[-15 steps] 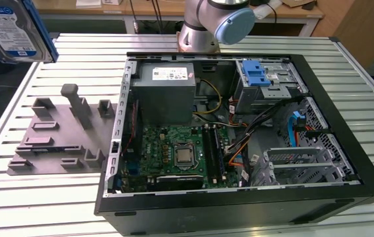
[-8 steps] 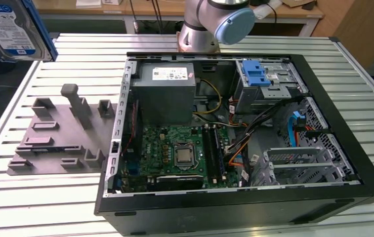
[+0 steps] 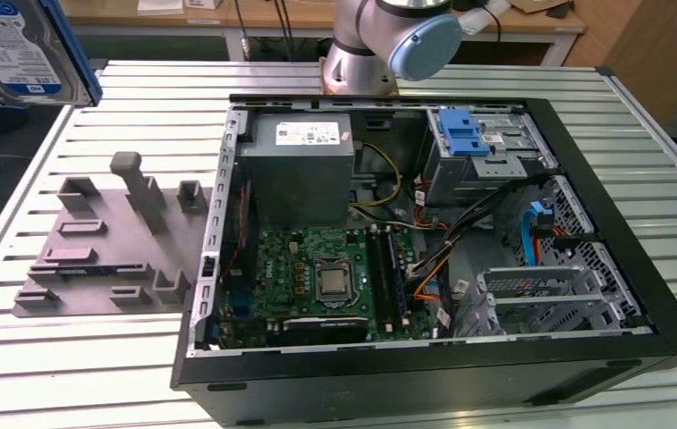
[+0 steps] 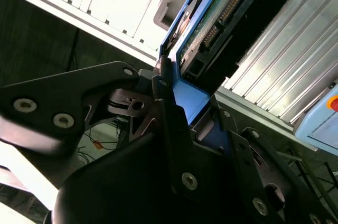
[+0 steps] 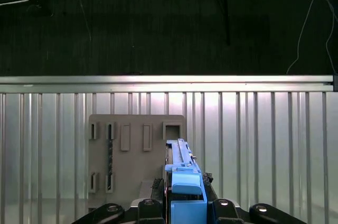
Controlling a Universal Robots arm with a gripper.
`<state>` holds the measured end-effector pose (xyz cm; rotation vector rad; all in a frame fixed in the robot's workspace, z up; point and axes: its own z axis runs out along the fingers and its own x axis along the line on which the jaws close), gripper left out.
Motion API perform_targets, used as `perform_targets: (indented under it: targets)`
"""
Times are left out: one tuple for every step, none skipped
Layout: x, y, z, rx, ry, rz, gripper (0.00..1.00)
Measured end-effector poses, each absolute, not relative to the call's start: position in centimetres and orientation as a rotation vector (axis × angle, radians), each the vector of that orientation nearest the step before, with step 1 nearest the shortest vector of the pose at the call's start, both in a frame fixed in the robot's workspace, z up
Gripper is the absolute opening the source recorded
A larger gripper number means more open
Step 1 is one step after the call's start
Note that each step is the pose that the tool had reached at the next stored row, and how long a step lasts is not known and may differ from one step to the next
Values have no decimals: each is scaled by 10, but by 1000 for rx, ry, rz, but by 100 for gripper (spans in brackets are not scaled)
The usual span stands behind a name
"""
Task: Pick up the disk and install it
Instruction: 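Pick up the disk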
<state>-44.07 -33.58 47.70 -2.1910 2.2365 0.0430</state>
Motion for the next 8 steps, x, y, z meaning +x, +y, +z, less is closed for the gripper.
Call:
perform_targets:
  targets:
    - [-441,-336,478,-2191,2236,43,37]
    - [-441,-336,479,-2191,2237,43,37]
    - [-441,-336,480,-2191,2236,43,37]
    - [-441,-336,480,-2191,2237,43,37]
    - [-441,-336,481,-2191,2237,43,37]
    - [-441,-336,482,-2191,2236,43,37]
    - [-441,-336,483,-2191,2237,43,37]
    - [-441,-336,483,-2191,2237,43,37]
